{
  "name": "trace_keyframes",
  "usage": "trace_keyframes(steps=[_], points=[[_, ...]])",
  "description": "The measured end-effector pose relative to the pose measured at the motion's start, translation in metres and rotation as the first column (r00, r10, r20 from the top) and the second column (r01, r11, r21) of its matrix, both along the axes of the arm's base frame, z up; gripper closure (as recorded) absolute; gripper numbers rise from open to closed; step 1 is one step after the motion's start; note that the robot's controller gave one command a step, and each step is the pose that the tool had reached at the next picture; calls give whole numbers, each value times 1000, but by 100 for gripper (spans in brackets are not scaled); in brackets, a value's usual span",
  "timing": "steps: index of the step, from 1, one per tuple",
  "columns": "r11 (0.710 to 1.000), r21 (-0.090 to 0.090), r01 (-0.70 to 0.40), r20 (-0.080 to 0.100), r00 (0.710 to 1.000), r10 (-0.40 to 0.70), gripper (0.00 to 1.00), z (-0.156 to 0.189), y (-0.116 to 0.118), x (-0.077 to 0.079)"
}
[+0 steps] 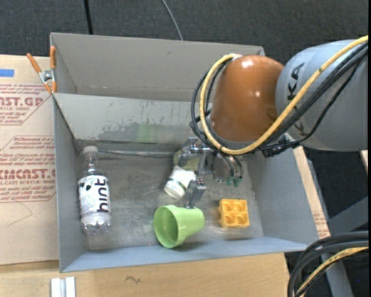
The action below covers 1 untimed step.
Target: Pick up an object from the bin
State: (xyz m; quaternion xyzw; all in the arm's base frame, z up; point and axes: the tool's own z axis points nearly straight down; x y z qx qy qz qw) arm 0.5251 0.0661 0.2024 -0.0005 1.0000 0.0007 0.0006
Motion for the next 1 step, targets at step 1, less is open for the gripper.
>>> trace_keyframes(steps=[1], points=[[1000,0,0,0,1000,0,0,0,0,0]])
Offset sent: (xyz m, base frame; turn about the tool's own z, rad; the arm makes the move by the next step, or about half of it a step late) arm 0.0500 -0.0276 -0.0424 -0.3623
